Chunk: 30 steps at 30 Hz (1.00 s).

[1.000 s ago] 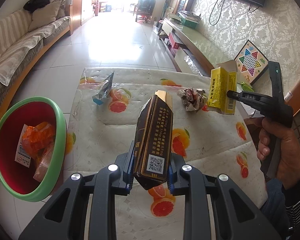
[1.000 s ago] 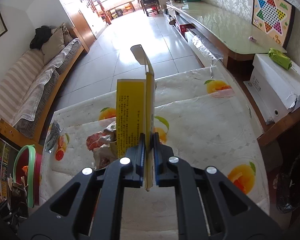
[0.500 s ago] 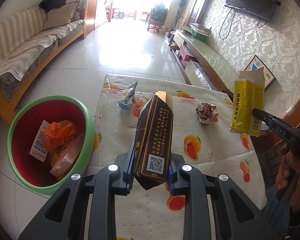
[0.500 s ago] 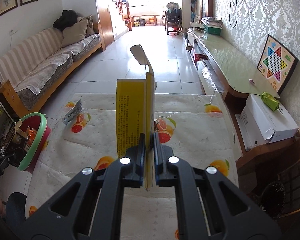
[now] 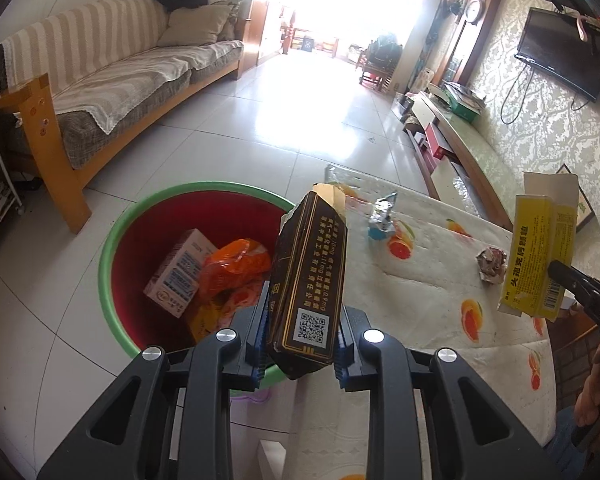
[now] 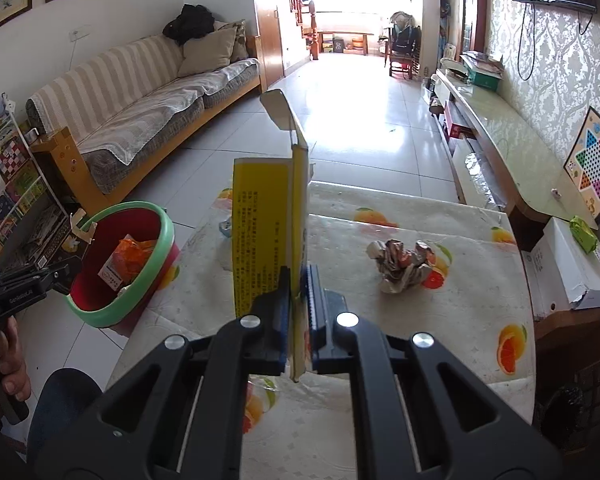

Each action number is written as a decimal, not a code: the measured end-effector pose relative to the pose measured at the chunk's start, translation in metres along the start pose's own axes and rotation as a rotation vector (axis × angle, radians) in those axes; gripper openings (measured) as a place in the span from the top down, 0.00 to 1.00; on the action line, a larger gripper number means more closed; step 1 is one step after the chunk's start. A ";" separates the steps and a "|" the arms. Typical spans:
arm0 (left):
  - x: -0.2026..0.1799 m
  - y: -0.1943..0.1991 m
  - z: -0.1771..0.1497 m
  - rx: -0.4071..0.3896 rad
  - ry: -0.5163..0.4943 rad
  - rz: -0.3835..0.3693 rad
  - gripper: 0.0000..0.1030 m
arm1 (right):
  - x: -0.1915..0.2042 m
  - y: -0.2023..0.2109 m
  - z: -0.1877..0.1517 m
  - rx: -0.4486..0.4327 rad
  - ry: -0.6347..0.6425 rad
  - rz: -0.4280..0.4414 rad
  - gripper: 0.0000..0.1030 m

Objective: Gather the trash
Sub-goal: 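Carry the brown box over the red bin and open the left gripper, then carry the yellow box over the red bin and open the right gripper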

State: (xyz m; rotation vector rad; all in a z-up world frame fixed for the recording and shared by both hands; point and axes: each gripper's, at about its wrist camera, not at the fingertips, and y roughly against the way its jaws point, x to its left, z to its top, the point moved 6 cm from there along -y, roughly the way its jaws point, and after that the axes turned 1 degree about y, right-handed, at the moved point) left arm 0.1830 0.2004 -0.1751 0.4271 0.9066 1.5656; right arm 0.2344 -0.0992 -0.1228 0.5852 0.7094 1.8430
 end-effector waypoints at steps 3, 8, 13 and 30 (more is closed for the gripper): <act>0.027 -0.006 0.009 -0.004 0.032 0.025 0.78 | 0.029 -0.006 0.005 0.002 0.031 0.033 0.92; 0.055 -0.020 0.018 0.001 0.060 0.039 0.78 | 0.073 -0.016 0.014 0.005 0.081 0.081 0.92; 0.064 -0.027 0.018 0.005 0.081 0.040 0.77 | 0.109 -0.021 0.023 0.000 0.129 0.116 0.92; 0.105 -0.015 -0.007 -0.027 0.209 0.069 0.22 | 0.185 -0.043 0.032 0.020 0.215 0.201 0.92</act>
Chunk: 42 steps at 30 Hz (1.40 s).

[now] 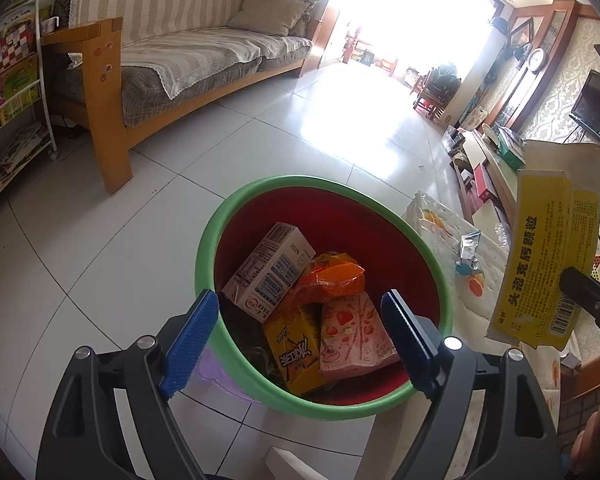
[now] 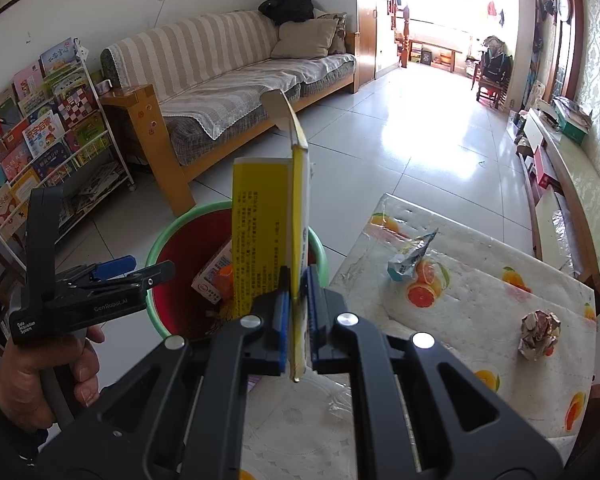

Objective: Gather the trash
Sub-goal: 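Carry the yellow box over the red bin and open the right gripper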

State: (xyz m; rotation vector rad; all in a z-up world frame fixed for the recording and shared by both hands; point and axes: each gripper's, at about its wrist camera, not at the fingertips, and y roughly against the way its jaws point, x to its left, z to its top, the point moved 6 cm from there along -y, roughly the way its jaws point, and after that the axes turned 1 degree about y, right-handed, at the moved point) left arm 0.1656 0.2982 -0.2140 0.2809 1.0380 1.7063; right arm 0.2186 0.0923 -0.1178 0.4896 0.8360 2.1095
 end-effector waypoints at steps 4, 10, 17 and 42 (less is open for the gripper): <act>0.004 0.010 -0.002 -0.018 0.010 0.004 0.21 | 0.012 -0.007 0.001 0.002 0.018 0.023 0.92; 0.014 0.025 -0.005 -0.037 0.030 0.007 0.18 | 0.031 -0.025 0.010 0.005 0.042 0.059 0.92; 0.036 0.035 -0.013 -0.041 0.060 0.027 0.18 | 0.060 -0.063 0.015 0.056 0.099 0.092 0.92; 0.066 0.046 -0.023 -0.039 0.103 0.053 0.18 | 0.118 -0.144 -0.046 0.340 0.232 0.136 0.62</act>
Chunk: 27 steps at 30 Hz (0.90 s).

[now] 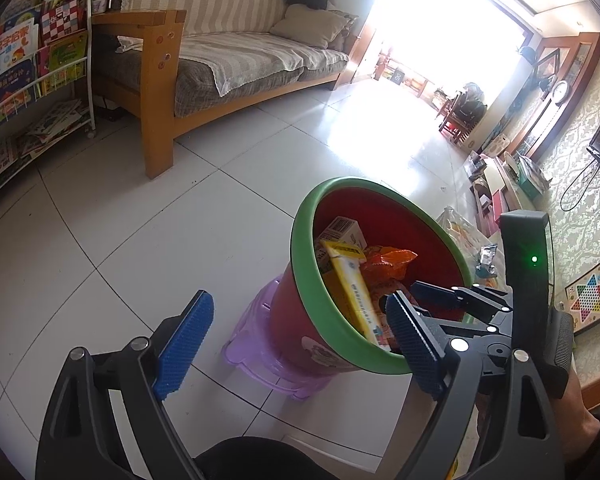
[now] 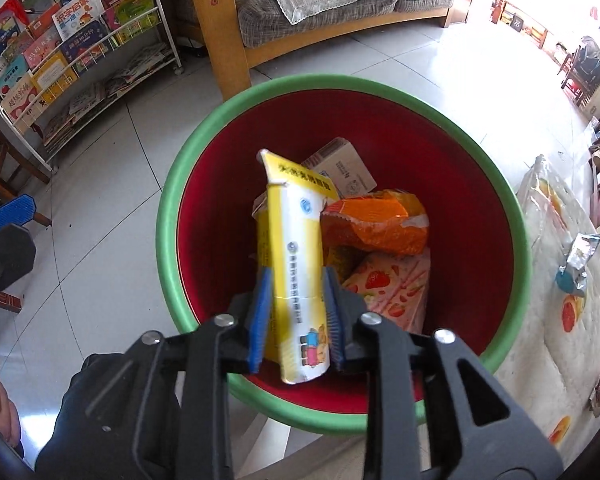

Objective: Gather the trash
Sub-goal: 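Carry the yellow box over the red bin and open the right gripper, then grasp the silver snack bag on the table with the left gripper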

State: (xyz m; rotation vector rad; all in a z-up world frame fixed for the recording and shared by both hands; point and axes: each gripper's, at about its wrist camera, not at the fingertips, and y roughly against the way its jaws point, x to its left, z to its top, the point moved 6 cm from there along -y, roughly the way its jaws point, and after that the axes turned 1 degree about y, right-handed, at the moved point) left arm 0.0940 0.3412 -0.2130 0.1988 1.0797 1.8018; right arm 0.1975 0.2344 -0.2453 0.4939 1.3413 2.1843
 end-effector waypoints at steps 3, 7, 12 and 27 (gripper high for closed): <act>-0.003 0.001 0.002 -0.002 -0.004 0.003 0.18 | -0.003 0.014 0.002 -0.039 0.002 -0.013 0.36; -0.010 0.004 0.003 -0.008 -0.019 -0.002 0.18 | -0.006 0.035 0.005 -0.089 0.011 -0.028 0.23; -0.028 0.007 0.002 -0.007 -0.050 -0.011 0.18 | -0.016 0.066 -0.002 -0.140 -0.010 -0.043 0.05; -0.135 0.005 -0.020 0.030 -0.223 -0.082 0.08 | -0.119 0.168 -0.115 -0.246 -0.247 -0.202 0.05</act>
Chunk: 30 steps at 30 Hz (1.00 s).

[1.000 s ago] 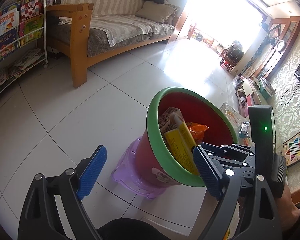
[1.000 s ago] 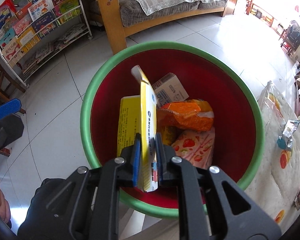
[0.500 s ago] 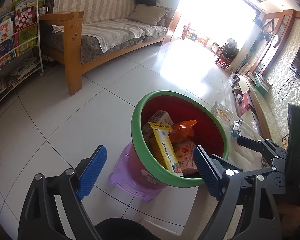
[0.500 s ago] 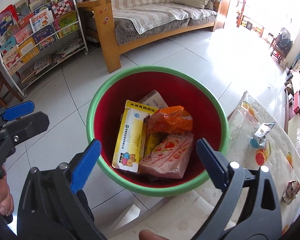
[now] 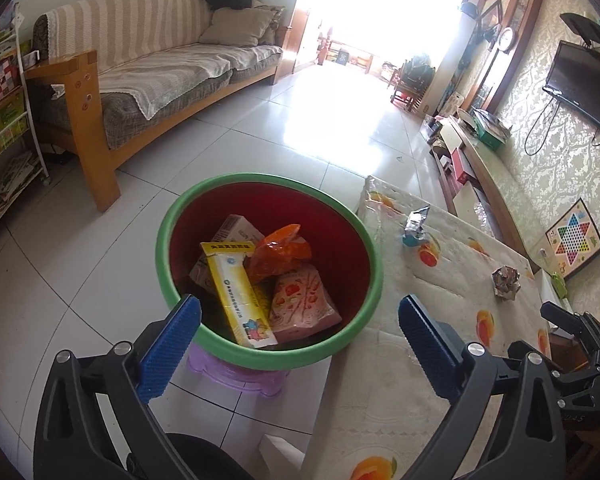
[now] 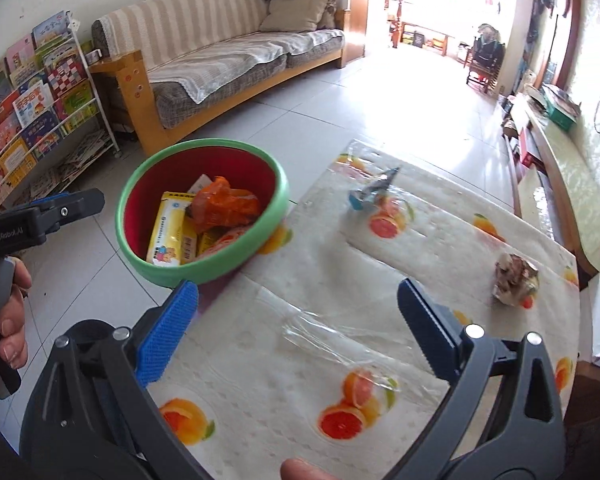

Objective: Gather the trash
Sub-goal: 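Grasp the silver snack bag on the table with the left gripper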

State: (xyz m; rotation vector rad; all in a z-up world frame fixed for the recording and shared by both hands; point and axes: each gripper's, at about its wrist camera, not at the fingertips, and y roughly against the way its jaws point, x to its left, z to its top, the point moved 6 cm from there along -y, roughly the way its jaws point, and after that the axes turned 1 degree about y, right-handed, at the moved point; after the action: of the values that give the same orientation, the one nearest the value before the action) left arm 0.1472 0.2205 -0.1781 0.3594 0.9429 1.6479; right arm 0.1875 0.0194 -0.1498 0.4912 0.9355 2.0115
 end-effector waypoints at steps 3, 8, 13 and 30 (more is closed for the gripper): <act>-0.032 -0.006 -0.002 0.021 -0.051 -0.023 0.08 | -0.032 0.020 -0.016 -0.016 -0.038 -0.048 0.05; -0.084 -0.014 -0.008 0.037 -0.136 -0.066 0.08 | -0.079 0.049 -0.037 -0.043 -0.108 -0.123 0.05; -0.117 -0.025 -0.010 0.053 -0.197 -0.080 0.08 | -0.114 0.067 -0.058 -0.056 -0.169 -0.168 0.05; -0.180 -0.091 0.018 0.104 -0.353 -0.056 0.08 | -0.175 0.066 -0.094 -0.037 -0.308 -0.213 0.05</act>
State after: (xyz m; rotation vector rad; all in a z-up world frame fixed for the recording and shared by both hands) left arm 0.2757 0.0647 -0.1899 0.6647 0.7648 1.4277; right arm 0.1927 -0.1900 -0.1602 0.6321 0.7268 1.7000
